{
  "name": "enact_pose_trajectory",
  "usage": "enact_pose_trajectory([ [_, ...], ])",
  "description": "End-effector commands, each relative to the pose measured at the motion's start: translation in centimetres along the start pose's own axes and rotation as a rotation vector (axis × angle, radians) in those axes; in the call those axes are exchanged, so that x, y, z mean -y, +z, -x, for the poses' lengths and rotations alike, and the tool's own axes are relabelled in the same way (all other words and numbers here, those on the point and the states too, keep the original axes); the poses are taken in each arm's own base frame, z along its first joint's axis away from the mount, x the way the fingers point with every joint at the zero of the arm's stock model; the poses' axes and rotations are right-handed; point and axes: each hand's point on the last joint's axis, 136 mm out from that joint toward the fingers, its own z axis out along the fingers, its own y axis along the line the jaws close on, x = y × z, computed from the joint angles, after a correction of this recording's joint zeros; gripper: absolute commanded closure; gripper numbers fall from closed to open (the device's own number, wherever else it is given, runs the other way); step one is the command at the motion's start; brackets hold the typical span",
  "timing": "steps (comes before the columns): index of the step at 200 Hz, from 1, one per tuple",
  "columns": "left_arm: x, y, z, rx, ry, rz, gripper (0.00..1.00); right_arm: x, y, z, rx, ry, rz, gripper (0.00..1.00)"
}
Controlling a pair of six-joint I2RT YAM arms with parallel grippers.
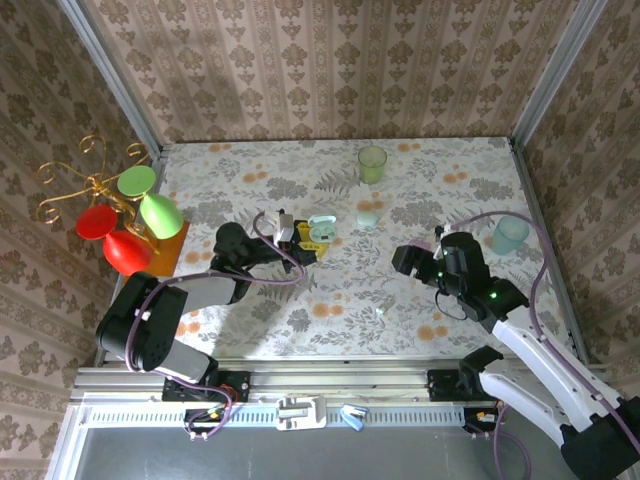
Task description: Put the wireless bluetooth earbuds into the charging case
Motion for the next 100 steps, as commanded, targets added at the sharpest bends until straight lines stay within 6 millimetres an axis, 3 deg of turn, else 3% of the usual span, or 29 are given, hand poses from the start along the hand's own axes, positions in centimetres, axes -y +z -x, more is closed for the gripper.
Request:
enact_pose_trajectory([
  [1, 0.2, -0.3, 0.8, 0.024, 0.061, 0.007, 0.7, 1.6, 1.2, -4.7, -0.182, 0.27, -0.015, 0.2],
  [57, 0.0, -0.3, 0.9, 0.026, 0.065, 0.009, 0.7, 3.3, 3.6, -10.0, -0.327, 0.383, -0.019, 0.23],
  [100, 0.0, -0.2, 0.9, 0.025, 0.061, 0.009, 0.7, 2.7, 5.0, -10.9, -0.349, 0.394, -0.006, 0.28],
])
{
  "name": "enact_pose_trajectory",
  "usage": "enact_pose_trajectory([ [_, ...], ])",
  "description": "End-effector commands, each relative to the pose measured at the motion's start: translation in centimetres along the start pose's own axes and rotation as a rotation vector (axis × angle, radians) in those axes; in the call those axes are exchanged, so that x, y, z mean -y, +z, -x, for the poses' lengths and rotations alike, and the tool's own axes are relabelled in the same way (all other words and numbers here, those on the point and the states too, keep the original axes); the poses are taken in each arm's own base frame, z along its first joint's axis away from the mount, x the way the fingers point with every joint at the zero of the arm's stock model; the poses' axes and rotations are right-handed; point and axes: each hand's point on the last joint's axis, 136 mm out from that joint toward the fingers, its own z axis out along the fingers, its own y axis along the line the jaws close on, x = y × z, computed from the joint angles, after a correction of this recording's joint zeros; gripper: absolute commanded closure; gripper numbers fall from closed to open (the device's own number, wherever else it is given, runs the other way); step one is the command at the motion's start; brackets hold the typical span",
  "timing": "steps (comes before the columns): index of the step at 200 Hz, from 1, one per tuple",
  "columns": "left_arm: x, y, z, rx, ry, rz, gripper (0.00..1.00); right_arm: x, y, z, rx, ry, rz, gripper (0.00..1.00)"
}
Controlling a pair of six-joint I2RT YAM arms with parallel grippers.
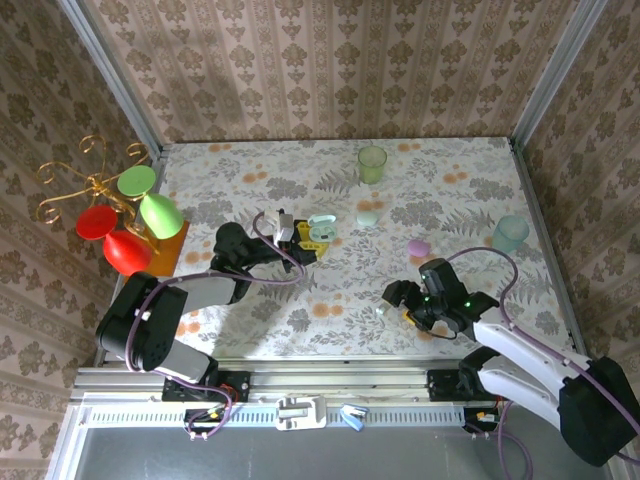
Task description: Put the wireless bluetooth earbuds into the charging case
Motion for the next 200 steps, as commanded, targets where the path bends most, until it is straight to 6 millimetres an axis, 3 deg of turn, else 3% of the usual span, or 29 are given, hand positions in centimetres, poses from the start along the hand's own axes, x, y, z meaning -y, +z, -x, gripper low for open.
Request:
enact_pose_trajectory([
  [1, 0.1, -0.2, 0.9, 0.024, 0.058, 0.003, 0.7, -1.4, 0.6, -0.1, -0.01, 0.03, 0.059, 0.28],
  [107, 0.0, -0.2, 0.8, 0.022, 0.06, 0.001, 0.7, -1.1, 3.6, -0.9, -0.069, 0.027, 0.026, 0.45],
  [200, 0.0, -0.2, 0.6, 0.019, 0.058, 0.003, 0.7, -1.8, 4.7, -0.6, -0.07, -0.004, 0.047, 0.64],
])
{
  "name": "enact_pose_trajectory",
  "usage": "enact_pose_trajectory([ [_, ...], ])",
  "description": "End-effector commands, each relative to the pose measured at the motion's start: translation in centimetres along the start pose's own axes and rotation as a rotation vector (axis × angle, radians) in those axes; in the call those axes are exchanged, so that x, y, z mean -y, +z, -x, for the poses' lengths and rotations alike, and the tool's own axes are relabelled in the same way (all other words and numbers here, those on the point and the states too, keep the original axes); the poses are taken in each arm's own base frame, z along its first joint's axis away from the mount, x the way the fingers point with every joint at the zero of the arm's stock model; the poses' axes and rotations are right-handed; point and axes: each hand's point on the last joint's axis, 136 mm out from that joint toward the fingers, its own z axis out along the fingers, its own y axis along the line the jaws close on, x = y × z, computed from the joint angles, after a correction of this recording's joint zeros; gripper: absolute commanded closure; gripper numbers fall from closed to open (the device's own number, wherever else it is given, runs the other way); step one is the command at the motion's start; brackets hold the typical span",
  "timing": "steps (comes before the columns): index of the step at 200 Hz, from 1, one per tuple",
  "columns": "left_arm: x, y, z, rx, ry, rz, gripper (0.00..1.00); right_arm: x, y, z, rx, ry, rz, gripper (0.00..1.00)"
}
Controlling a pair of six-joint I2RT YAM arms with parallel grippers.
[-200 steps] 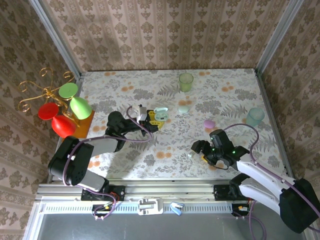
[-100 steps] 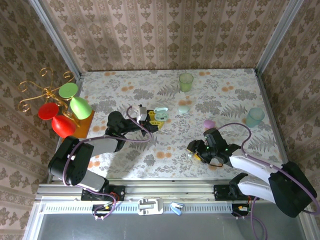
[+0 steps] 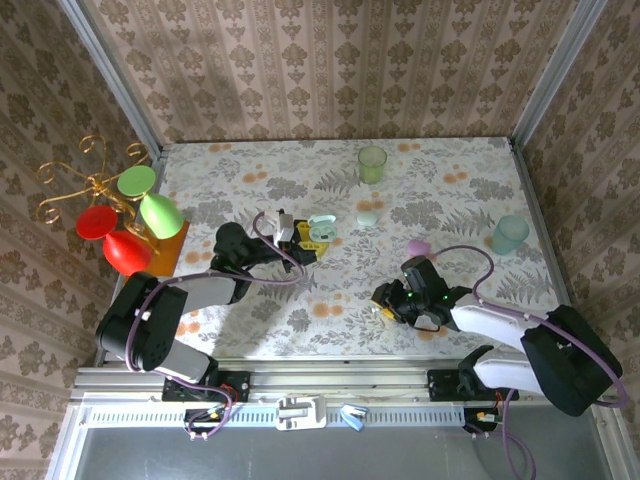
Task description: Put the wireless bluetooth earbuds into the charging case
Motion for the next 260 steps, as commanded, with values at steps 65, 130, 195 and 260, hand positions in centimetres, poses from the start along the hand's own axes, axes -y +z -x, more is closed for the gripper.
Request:
enact_pose_trajectory([
  [65, 0.0, -0.2, 0.4, 0.017, 0.051, 0.006, 0.7, 0.4, 1.3, -0.3, -0.033, -0.046, -0.017, 0.73],
  [130, 0.0, -0.3, 0.4, 0.017, 0.052, 0.006, 0.7, 1.6, 1.6, -0.1, -0.027, -0.056, -0.078, 0.79],
  [195, -0.2, -0.3, 0.3, 0.016, 0.052, 0.011, 0.7, 0.0, 0.3, 0.8, 0.005, -0.14, -0.121, 0.84],
  [260, -0.3, -0.4, 0.2, 0.014, 0.056, 0.015, 0.7, -0.5, -4.6, 3.2, 0.118, -0.382, -0.443, 0.83],
])
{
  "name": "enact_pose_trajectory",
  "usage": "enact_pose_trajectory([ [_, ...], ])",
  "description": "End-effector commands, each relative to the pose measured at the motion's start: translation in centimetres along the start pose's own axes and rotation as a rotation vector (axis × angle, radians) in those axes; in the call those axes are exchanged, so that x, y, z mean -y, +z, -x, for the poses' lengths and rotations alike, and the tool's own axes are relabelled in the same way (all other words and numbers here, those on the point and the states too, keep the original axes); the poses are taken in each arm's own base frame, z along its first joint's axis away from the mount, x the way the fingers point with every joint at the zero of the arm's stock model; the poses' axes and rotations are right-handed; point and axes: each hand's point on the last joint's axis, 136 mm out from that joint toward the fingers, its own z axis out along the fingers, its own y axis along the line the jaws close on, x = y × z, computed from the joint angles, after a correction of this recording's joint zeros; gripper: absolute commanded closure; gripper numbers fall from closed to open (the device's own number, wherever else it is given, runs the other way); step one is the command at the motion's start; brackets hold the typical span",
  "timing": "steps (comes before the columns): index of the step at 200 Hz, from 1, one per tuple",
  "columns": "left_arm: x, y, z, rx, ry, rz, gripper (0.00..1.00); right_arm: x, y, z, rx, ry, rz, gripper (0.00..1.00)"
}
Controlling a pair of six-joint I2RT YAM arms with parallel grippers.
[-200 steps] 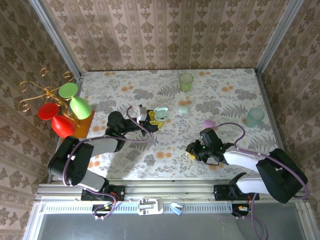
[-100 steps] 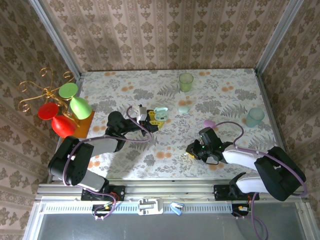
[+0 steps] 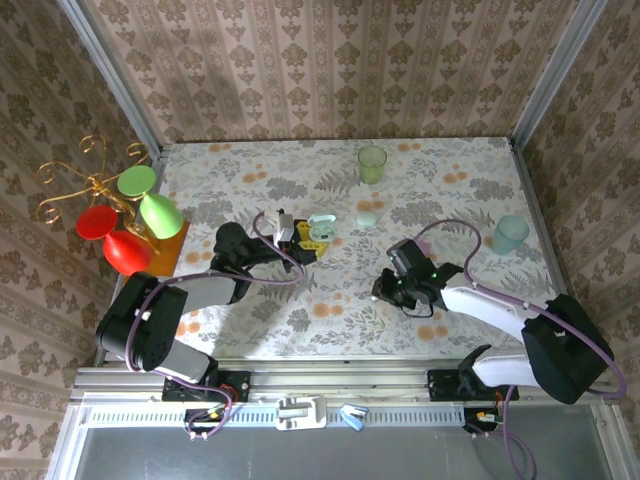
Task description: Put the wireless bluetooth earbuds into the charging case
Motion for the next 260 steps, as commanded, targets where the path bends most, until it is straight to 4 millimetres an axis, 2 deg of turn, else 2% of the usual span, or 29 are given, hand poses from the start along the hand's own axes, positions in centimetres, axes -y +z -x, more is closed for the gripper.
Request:
enact_pose_trajectory([
  [1, -0.2, -0.3, 0.2, 0.013, 0.047, 0.01, 0.7, 2.8, -2.4, 0.7, 0.036, -0.128, -0.242, 0.83],
  [44, -0.2, -0.4, 0.1, 0.011, 0.047, 0.007, 0.7, 3.0, -5.3, 2.8, 0.099, -0.243, -0.492, 0.85],
  [81, -0.3, -0.4, 0.3, 0.013, 0.049, 0.006, 0.7, 2.4, -5.8, 3.6, 0.084, -0.31, -0.616, 0.87],
  [112, -0.4, -0.5, 0.1, 0.01, 0.045, 0.008, 0.7, 1.2, -6.6, 4.4, 0.106, -0.347, -0.615, 0.87],
  [145, -0.5, -0.3, -0.1, 0.006, 0.036, 0.002, 0.7, -0.8, -8.4, 5.5, 0.171, -0.374, -0.55, 0.87],
  [180, -0.5, -0.3, 0.0, 0.007, 0.036, -0.005, 0.7, -1.6, -9.8, 6.4, 0.188, -0.411, -0.579, 0.86],
  [197, -0.6, -0.3, -0.1, 0.005, 0.035, -0.003, 0.7, -3.3, -10.1, 6.5, 0.206, -0.465, -0.525, 0.87],
  [222, -0.7, -0.2, -0.3, 0.002, 0.025, -0.008, 0.7, -7.3, -10.2, 6.0, 0.222, -0.591, -0.327, 0.86],
  [225, -0.6, -0.2, -0.3, 0.001, 0.022, -0.01, 0.7, -7.9, -11.1, 6.1, 0.245, -0.603, -0.288, 0.86],
  [260, -0.4, -0.2, -0.4, -0.002, 0.017, -0.02, 0.7, -13.2, -13.3, 5.3, 0.335, -0.769, 0.005, 0.87],
])
